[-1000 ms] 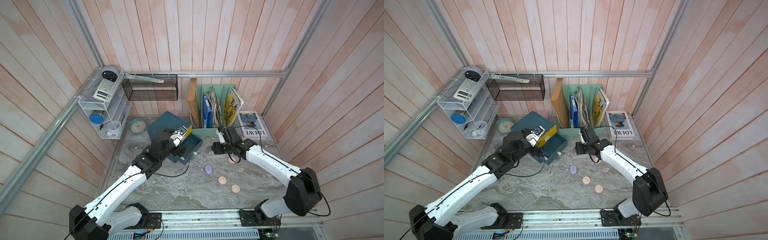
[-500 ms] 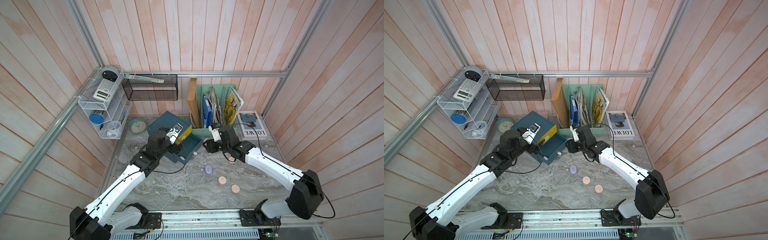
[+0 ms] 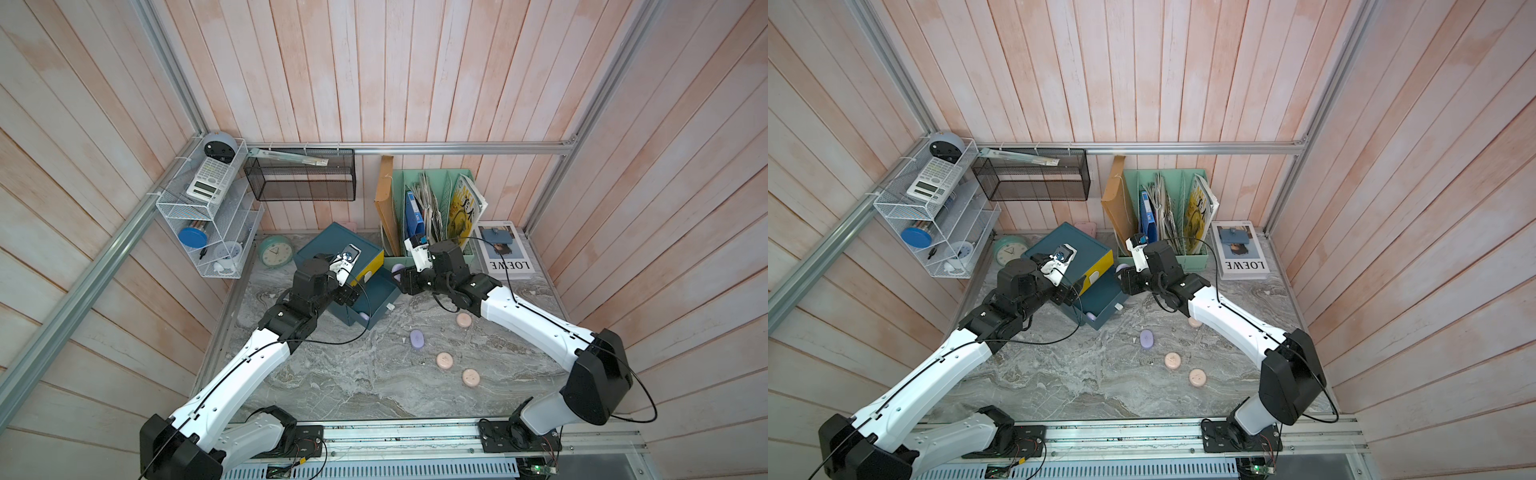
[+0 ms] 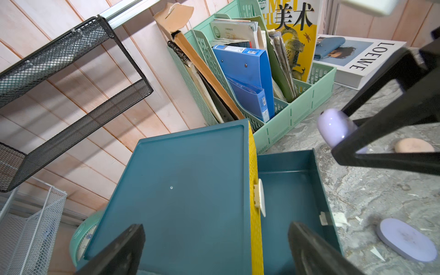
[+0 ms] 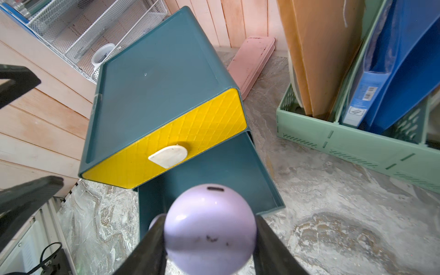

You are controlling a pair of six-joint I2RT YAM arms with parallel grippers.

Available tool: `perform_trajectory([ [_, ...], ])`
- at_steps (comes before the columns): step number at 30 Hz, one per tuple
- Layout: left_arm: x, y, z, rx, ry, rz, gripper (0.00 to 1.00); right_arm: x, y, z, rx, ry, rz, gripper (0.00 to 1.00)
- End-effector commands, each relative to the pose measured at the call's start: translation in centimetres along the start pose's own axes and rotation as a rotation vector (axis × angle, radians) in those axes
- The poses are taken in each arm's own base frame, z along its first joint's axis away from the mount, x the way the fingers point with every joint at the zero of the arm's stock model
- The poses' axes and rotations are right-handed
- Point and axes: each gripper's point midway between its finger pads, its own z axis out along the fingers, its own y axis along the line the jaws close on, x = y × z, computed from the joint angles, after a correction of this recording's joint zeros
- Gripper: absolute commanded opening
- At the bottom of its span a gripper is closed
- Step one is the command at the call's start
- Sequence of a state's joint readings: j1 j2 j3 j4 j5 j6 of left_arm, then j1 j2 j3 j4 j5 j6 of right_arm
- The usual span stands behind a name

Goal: Put the bluetooth earphones in the drawer according to color
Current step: Place the bluetooth earphone in the drawer.

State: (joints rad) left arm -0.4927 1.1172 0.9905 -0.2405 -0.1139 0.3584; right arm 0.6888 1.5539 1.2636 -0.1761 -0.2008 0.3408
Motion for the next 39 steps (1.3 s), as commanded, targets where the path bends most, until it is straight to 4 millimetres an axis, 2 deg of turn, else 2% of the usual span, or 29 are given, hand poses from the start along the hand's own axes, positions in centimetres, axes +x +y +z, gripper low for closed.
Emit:
perform_trajectory([
  [1, 0.6, 0.9, 0.1, -0.043, 0.008, 0.006, 1.0, -0.7, 1.7, 1.0, -0.066, 0.006, 0.006, 0.0],
  [6, -0.1, 0.7, -0.2, -0.006, -0.02, -0.026, 1.0, 0.0, 2.0, 2.2, -0.078, 0.039, 0.014, 0.0],
  [13, -0.2, 0.9, -0.6, -0.014, -0.024, -0.016, 1.0, 0.9, 1.7, 3.6, -0.074, 0.071, 0.035, 0.0],
  [18, -0.7, 0.9, -1.1, -0.009, -0.045, -0.027, 1.0, 2.0, 1.4, 4.5, -0.072, 0.104, 0.047, 0.14],
  [23, -0.8, 0.8, -1.3, -0.002, -0.05, -0.031, 1.0, 2.2, 1.3, 5.0, -0.068, 0.114, 0.059, 0.3],
  [29, -0.7, 0.6, -1.2, 0.004, -0.048, -0.031, 1.0, 2.4, 1.1, 5.8, -0.068, 0.13, 0.077, 0.39],
  [34, -0.6, 0.8, -1.2, -0.008, -0.046, -0.03, 1.0, 2.8, 0.9, 6.1, -0.058, 0.145, 0.082, 0.55],
  [39, -0.4, 0.8, -1.2, -0.009, -0.042, -0.027, 1.0, 3.2, 0.6, 6.1, -0.05, 0.152, 0.084, 0.66],
])
